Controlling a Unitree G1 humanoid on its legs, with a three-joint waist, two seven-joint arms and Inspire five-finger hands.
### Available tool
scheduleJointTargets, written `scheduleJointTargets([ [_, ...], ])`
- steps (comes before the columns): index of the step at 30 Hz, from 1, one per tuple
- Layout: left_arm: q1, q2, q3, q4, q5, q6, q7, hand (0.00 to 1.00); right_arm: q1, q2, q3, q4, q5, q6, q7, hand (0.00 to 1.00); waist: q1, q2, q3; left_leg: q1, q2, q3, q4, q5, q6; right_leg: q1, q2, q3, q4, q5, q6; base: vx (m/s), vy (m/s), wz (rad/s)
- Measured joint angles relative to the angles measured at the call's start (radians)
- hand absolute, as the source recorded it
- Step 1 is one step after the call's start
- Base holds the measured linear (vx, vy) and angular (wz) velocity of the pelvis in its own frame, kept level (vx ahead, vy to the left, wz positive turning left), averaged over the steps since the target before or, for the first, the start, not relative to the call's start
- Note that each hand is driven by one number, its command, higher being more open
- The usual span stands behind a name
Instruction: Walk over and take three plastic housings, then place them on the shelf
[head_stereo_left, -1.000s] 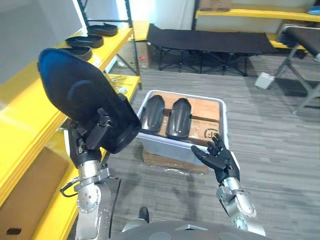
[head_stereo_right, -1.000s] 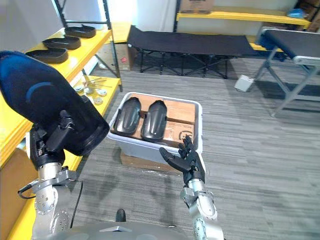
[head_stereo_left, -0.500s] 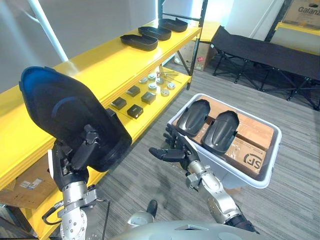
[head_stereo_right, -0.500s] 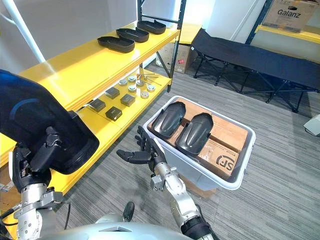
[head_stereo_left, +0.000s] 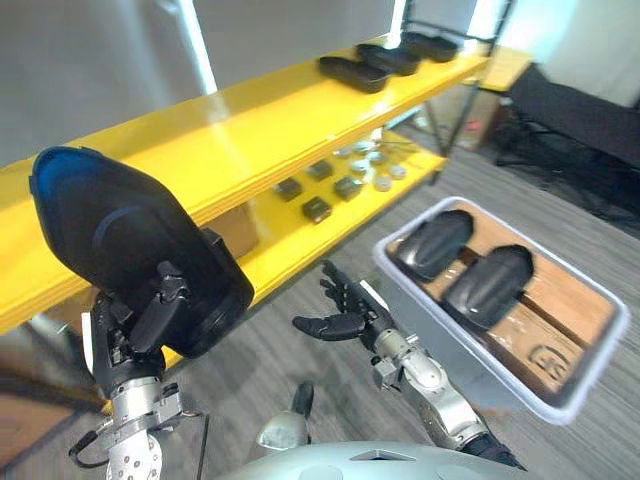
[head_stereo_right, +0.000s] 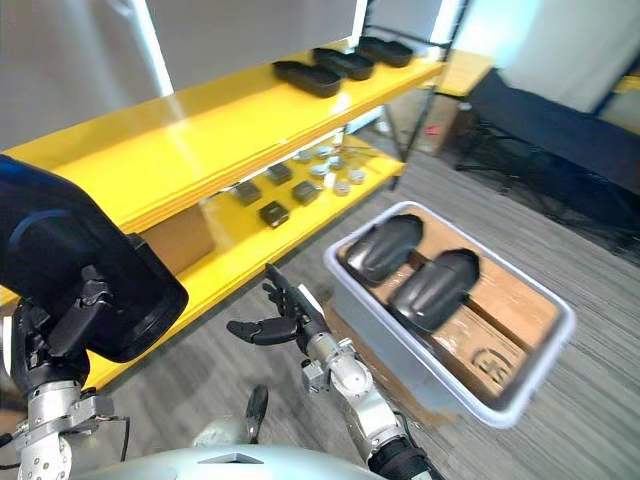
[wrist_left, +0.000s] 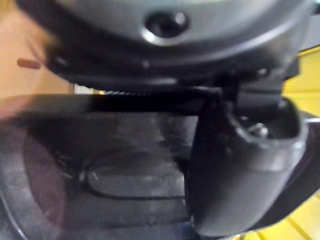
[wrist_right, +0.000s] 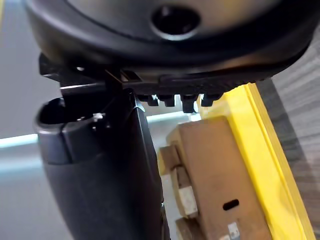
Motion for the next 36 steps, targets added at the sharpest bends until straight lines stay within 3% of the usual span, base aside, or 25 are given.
scheduleJointTargets([
  [2,0.001,-0.004,0.007,-0.002,-0.002,0.000,-0.003,0.00,-0.006,0.003,-0.005,0.000,-0.011,0.000,-0.003,1.00,0.011,0.010,0.006,0.000,-0.008,0.001,-0.007,0.007,0.006,0.003,-0.006,0.002,0.008,0.000,0.001,0.01,0.017,0.11],
  [6,-0.014,0.001,-0.016,-0.037,-0.001,0.000,-0.036,0.00,-0.007,0.004,-0.029,-0.003,-0.036,-0.002,-0.024,1.00,-0.003,0.010,0.013,0.005,-0.027,0.007,-0.019,0.002,0.008,-0.004,-0.030,0.019,0.030,-0.006,-0.006,-0.03,0.055,0.03],
  [8,-0.048,0.025,-0.044,-0.054,-0.003,0.000,-0.084,0.00,0.000,0.005,-0.059,-0.022,-0.037,-0.002,-0.050,1.00,-0.033,0.005,0.027,-0.004,-0.045,-0.020,-0.021,0.004,0.015,-0.028,-0.034,0.137,0.077,-0.058,-0.032,-0.09,0.044,0.45],
  [9,-0.087,0.054,-0.068,-0.052,-0.005,0.002,-0.120,0.00,0.019,0.003,-0.082,-0.054,-0.038,-0.003,-0.073,1.00,-0.061,-0.004,0.035,-0.012,-0.062,-0.047,-0.024,0.009,0.022,-0.055,-0.025,0.239,0.102,-0.102,-0.025,-0.14,0.006,0.92],
  [11,-0.142,0.101,-0.125,-0.051,-0.005,0.004,-0.178,0.00,0.066,0.006,-0.134,-0.099,-0.035,-0.012,-0.100,1.00,-0.100,-0.011,0.039,-0.029,-0.078,-0.068,-0.039,0.014,0.028,-0.118,0.019,0.394,0.146,-0.165,-0.061,-0.13,-0.063,0.96],
  [13,-0.174,0.124,-0.163,-0.048,-0.004,0.004,-0.211,0.00,0.100,0.007,-0.170,-0.121,-0.035,-0.018,-0.106,1.00,-0.114,-0.016,0.046,-0.034,-0.081,-0.059,-0.053,0.025,0.040,-0.130,0.020,0.398,0.163,-0.165,-0.050,-0.02,-0.074,0.48],
  [15,-0.196,0.142,-0.201,-0.044,-0.004,0.004,-0.221,0.00,0.124,0.004,-0.197,-0.126,-0.034,-0.025,-0.102,1.00,-0.116,-0.021,0.051,-0.053,-0.078,-0.054,-0.050,0.068,0.027,-0.134,0.026,0.399,0.166,-0.159,-0.041,0.03,-0.047,0.15],
  [20,-0.269,0.160,-0.260,0.017,-0.004,0.004,-0.154,0.00,0.112,-0.001,-0.251,-0.146,-0.035,-0.054,-0.085,1.00,-0.132,-0.023,0.112,-0.089,-0.073,-0.066,-0.050,0.083,0.020,-0.195,0.023,0.465,0.219,-0.183,-0.054,-0.02,-0.011,0.07],
  [28,-0.191,0.162,-0.283,0.054,-0.006,0.005,-0.098,0.00,0.110,-0.007,-0.243,-0.207,-0.024,-0.114,-0.081,1.00,-0.126,-0.018,0.148,-0.081,-0.074,-0.024,-0.043,0.060,0.023,-0.189,0.018,0.474,0.230,-0.187,-0.055,-0.02,-0.007,-0.02],
  [33,-0.192,0.159,-0.274,0.056,-0.007,0.010,-0.071,0.00,0.110,0.006,-0.220,-0.206,-0.027,-0.114,-0.081,1.00,-0.113,-0.037,0.163,-0.071,-0.112,-0.001,0.063,-0.011,0.042,-0.127,-0.026,0.471,0.234,-0.202,-0.035,0.05,0.006,-0.01],
  [36,-0.197,0.153,-0.232,0.055,-0.005,0.023,-0.081,0.00,0.103,0.020,-0.215,-0.205,-0.028,-0.114,-0.082,1.00,-0.102,-0.058,0.168,-0.087,-0.135,0.042,0.141,-0.061,0.070,-0.107,-0.072,0.444,0.228,-0.225,-0.035,0.04,0.062,0.13],
])
